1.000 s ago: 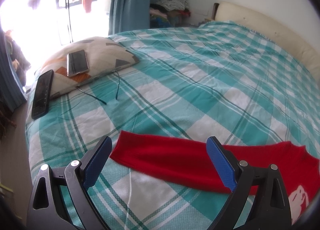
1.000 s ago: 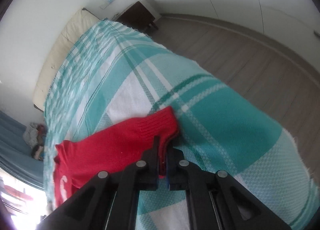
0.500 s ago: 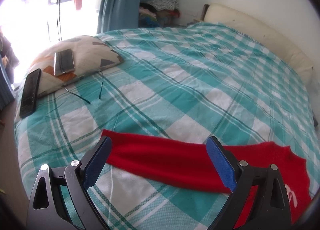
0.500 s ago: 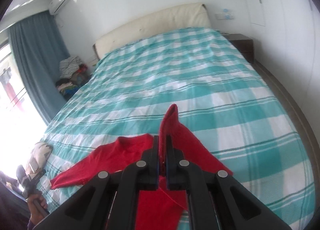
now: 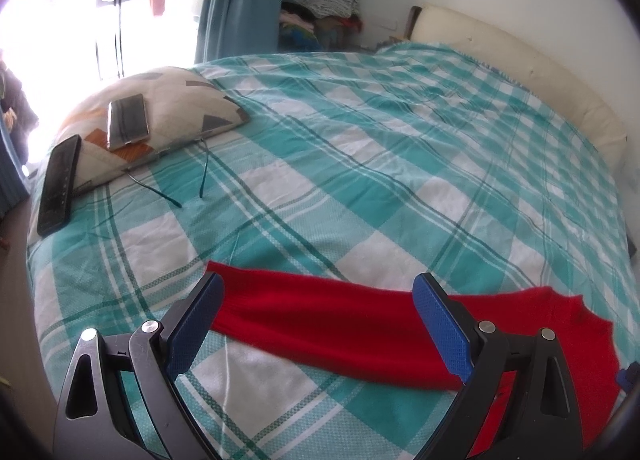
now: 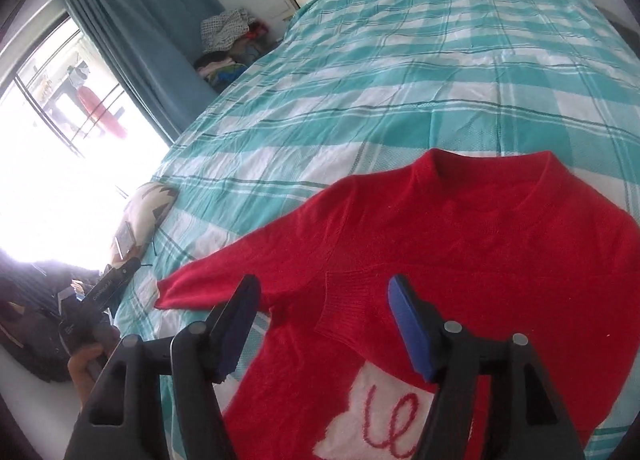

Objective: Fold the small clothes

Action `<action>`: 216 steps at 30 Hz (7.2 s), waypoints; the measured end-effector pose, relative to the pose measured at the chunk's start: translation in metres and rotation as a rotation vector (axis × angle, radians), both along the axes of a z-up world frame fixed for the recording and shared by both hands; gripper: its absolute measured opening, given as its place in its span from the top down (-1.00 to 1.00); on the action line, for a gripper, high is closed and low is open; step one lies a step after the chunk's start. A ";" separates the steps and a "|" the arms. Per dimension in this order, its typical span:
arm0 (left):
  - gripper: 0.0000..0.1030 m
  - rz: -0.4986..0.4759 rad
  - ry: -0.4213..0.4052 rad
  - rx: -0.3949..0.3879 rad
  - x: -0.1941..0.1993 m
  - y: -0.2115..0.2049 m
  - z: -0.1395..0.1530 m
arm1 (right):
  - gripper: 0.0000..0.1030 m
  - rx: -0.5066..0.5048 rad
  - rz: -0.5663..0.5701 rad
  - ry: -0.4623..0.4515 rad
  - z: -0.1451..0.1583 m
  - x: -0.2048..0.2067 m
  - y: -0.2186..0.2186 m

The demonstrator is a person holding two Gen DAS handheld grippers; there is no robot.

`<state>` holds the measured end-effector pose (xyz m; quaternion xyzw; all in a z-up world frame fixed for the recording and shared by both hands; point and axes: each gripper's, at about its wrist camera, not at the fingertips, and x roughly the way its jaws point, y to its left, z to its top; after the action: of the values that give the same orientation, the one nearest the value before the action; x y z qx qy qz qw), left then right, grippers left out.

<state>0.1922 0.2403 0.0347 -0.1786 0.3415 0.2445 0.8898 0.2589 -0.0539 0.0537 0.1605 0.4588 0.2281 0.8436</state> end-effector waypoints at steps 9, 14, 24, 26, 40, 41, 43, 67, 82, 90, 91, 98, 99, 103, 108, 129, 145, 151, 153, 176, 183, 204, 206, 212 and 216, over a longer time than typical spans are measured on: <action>-0.88 -0.055 0.005 -0.002 -0.001 -0.017 0.000 | -0.34 -0.187 -0.163 -0.065 -0.007 -0.092 -0.105; -0.92 -0.157 0.060 -0.014 -0.003 -0.045 -0.012 | -0.34 -0.292 -0.325 -0.038 -0.033 -0.165 -0.183; -0.92 -0.267 0.298 -0.221 -0.018 -0.080 -0.076 | -0.35 -0.137 -0.640 -0.054 -0.028 -0.215 -0.263; -0.92 -0.282 0.341 -0.184 -0.016 -0.085 -0.082 | -0.41 -0.123 -0.649 -0.072 -0.024 -0.214 -0.261; -0.99 -0.300 0.446 -0.167 -0.011 -0.093 -0.104 | -0.42 -0.122 -0.671 -0.069 -0.029 -0.220 -0.259; -0.99 -0.307 0.453 -0.151 -0.010 -0.095 -0.105 | -0.42 -0.126 -0.669 -0.070 -0.030 -0.221 -0.258; -0.99 -0.315 0.449 -0.142 -0.012 -0.096 -0.106 | -0.42 -0.135 -0.662 -0.071 -0.030 -0.221 -0.256; -0.99 -0.361 0.477 -0.075 -0.014 -0.100 -0.105 | -0.42 -0.148 -0.649 -0.058 -0.034 -0.218 -0.251; -0.99 -0.402 0.155 0.068 -0.030 -0.111 -0.038 | -0.42 -0.146 -0.660 -0.065 -0.032 -0.220 -0.254; -0.99 -0.452 0.055 0.107 -0.032 -0.126 -0.022 | -0.42 -0.142 -0.664 -0.068 -0.031 -0.221 -0.255; -0.99 -0.454 0.055 0.112 -0.031 -0.127 -0.022 | -0.42 -0.141 -0.664 -0.068 -0.031 -0.221 -0.255; -0.99 -0.446 0.058 0.096 -0.031 -0.128 -0.025 | -0.42 -0.138 -0.663 -0.067 -0.030 -0.222 -0.255; -0.99 -0.445 0.056 0.080 -0.030 -0.127 -0.025 | -0.42 -0.138 -0.664 -0.068 -0.030 -0.222 -0.255; -0.99 -0.446 0.060 -0.020 -0.029 -0.109 -0.020 | -0.42 -0.138 -0.667 -0.067 -0.030 -0.222 -0.255; -0.99 -0.372 0.016 -0.205 -0.027 -0.036 -0.004 | -0.42 -0.121 -0.679 -0.073 -0.028 -0.224 -0.258; 0.93 -0.193 0.324 -0.302 0.025 0.098 -0.074 | -0.42 -0.157 -0.667 -0.075 -0.030 -0.222 -0.251; 0.94 -0.863 0.022 -0.043 0.081 -0.225 0.136 | -0.42 -0.087 -0.654 -0.116 -0.016 -0.227 -0.249; 0.93 -1.026 0.080 -0.045 0.073 -0.336 0.093 | -0.42 -0.064 -0.667 -0.123 -0.014 -0.228 -0.254; 0.80 -1.047 0.109 -0.076 0.071 -0.356 0.074 | -0.42 -0.067 -0.667 -0.135 -0.012 -0.229 -0.253; -0.81 -0.455 0.201 0.082 -0.029 -0.113 -0.043 | -0.42 -0.127 -0.666 -0.108 -0.019 -0.225 -0.248; -0.88 -0.420 0.116 0.096 -0.036 -0.099 -0.021 | -0.42 -0.163 -0.703 -0.120 -0.019 -0.229 -0.255; -0.88 -0.473 0.149 0.080 -0.028 -0.125 -0.026 | -0.42 -0.143 -0.705 -0.104 -0.023 -0.228 -0.257; -0.88 -0.473 0.150 0.083 -0.028 -0.125 -0.026 | -0.42 -0.144 -0.706 -0.104 -0.023 -0.228 -0.257; -0.88 -0.468 0.154 0.093 -0.029 -0.125 -0.025 | -0.42 -0.142 -0.709 -0.104 -0.022 -0.227 -0.256; -0.88 -0.460 0.153 0.090 -0.029 -0.123 -0.024 | -0.42 -0.144 -0.711 -0.104 -0.022 -0.227 -0.256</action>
<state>0.1628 0.1176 0.0107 -0.0374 0.4284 0.0634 0.9006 0.0323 -0.3100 0.0318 0.2384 0.3457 -0.1043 0.9016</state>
